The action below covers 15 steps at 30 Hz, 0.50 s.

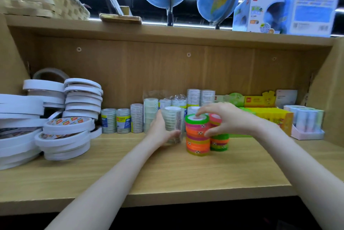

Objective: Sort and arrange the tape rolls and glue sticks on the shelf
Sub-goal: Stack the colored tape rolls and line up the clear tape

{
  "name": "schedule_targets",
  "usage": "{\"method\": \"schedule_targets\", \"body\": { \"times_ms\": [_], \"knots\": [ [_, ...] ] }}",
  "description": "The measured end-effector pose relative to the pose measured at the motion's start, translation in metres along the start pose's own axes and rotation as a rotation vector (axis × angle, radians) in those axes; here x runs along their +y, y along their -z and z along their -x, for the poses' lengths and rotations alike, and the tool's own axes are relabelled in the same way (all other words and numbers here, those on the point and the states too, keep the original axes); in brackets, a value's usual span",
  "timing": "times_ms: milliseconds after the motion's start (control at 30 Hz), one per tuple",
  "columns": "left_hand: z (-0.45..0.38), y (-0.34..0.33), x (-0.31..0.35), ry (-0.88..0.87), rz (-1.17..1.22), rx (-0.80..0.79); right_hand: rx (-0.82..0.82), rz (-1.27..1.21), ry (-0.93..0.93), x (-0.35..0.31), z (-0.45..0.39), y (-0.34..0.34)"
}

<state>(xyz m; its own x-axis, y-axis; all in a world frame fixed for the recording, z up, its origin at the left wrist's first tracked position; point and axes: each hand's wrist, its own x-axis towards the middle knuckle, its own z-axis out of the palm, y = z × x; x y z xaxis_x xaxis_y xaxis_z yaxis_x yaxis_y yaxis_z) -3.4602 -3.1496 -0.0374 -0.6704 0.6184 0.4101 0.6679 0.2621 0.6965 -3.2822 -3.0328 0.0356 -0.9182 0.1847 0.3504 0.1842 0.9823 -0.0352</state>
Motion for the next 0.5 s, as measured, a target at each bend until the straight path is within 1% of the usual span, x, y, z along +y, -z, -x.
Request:
{"method": "schedule_targets", "body": {
  "times_ms": [67, 133, 300, 433, 500],
  "knots": [
    [0.005, 0.008, -0.001, -0.024, 0.001, -0.007, 0.004, 0.162, -0.012, -0.005, 0.000, -0.007],
    [0.013, 0.018, -0.003, -0.042, 0.014, -0.020, -0.008, 0.222, -0.041, -0.010, -0.001, -0.008],
    [0.033, 0.045, -0.013, -0.062, 0.039, 0.010, 0.003, 0.288, -0.022, -0.024, -0.013, -0.013],
    [0.037, 0.058, -0.023, -0.010, 0.008, 0.053, -0.023, 0.282, -0.013, -0.036, -0.028, -0.013],
    [0.036, 0.061, -0.027, 0.024, -0.007, 0.107, -0.039, 0.257, -0.014, -0.039, -0.033, -0.011]
  ]
}}
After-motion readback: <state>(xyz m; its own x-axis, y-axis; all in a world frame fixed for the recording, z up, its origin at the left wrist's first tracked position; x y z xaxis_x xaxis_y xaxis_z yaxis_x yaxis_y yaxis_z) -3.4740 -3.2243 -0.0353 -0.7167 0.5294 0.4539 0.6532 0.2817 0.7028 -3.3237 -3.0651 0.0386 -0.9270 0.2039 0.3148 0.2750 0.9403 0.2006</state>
